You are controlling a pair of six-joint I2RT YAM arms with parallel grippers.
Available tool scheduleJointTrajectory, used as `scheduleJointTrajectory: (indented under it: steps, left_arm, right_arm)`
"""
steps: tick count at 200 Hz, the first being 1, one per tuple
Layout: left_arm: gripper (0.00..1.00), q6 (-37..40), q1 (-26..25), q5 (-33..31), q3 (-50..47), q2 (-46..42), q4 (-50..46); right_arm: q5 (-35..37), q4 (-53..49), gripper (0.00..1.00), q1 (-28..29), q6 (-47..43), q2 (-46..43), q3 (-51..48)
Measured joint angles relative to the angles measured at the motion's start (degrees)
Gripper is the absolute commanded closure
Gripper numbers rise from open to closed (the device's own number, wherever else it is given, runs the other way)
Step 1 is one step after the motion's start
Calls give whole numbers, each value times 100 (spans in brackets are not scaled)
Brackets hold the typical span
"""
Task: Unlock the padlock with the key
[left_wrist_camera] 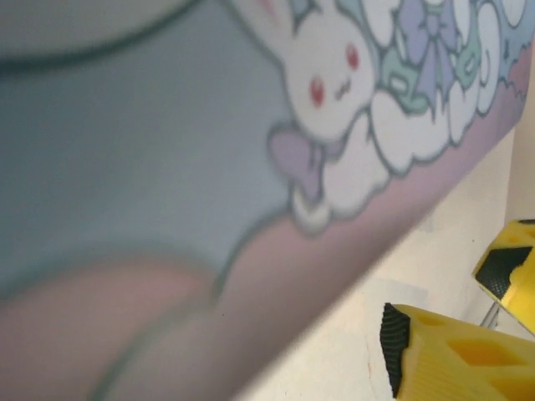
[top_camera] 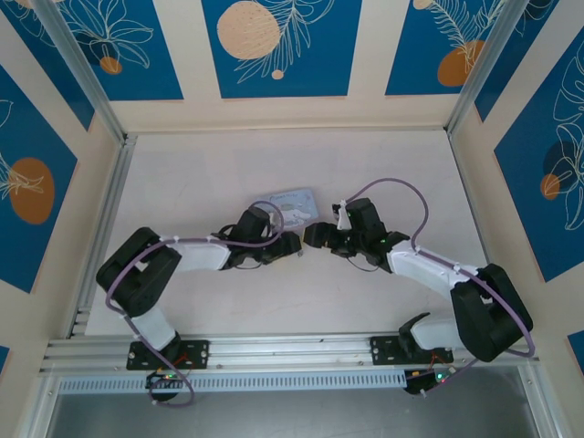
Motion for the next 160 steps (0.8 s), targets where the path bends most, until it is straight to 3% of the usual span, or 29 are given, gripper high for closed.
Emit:
scheduleJointTrajectory:
  steps: [58,125,160]
  left_arm:
    - [1,162,155,-612,-63,-1567,-892]
    - [1,295,811,-918,219,-1917,-1871]
    - [1,404,1014,-916,501,-1729,-2153]
  right_arm:
    - [-142,682,21,31,417,658,20]
    - [-323,813,25,-46,485,1845,1213]
    - [-407,811,28,-52,433,1864,1266]
